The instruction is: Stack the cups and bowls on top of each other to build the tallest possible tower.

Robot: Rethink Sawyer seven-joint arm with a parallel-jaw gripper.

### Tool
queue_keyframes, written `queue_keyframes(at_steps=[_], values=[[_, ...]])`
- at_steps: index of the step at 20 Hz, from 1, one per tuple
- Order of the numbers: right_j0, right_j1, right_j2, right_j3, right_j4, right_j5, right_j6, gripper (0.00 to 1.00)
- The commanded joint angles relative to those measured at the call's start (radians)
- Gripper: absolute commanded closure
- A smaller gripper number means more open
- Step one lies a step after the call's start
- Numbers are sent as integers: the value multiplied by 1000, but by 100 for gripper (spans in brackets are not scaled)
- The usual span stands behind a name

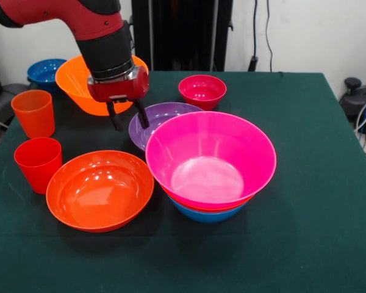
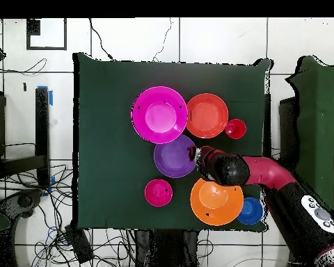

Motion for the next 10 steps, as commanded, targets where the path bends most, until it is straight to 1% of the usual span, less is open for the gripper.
queue_keyframes(at_steps=[1, 6, 10], values=[[48, 74, -38, -91, -47, -50, -10, 0], [55, 99, -32, -125, -49, -46, -21, 0], [65, 131, -36, -142, -54, -71, -8, 0]])
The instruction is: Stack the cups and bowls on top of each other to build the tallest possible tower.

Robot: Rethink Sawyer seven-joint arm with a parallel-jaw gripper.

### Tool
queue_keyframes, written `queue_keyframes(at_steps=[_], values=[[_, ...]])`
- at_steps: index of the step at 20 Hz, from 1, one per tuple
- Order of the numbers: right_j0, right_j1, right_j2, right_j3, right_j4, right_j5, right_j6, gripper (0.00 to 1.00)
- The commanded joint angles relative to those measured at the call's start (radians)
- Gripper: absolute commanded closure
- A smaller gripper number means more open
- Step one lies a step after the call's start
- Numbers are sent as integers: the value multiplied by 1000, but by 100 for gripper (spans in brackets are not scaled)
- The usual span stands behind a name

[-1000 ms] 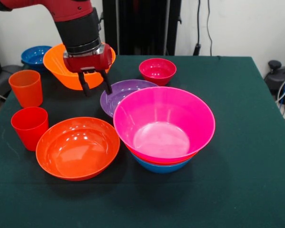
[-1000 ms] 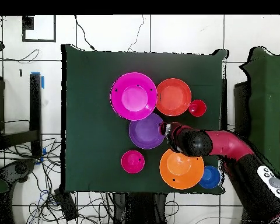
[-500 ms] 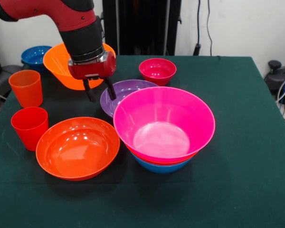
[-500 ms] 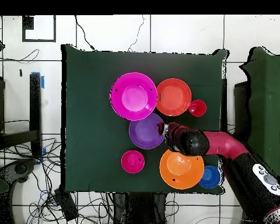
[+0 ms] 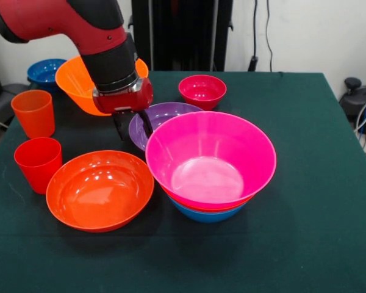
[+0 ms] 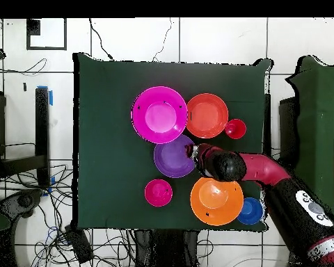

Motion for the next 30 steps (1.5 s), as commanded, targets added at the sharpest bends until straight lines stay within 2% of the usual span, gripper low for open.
queue_keyframes(at_steps=[1, 9, 13, 14, 16, 22, 26, 30], values=[[59, 70, -36, -101, -55, -71, -8, 0], [65, 79, -48, -94, -63, -91, 5, 0], [74, 80, -49, -102, -80, -77, -28, 0], [74, 78, -52, -94, -88, -110, -15, 100], [76, 72, -60, -82, -98, -147, 6, 100], [81, -46, -66, 21, -66, -80, 25, 100], [81, -100, -69, 92, -51, -85, 55, 100], [87, -114, -72, 122, -41, -84, 67, 100]])
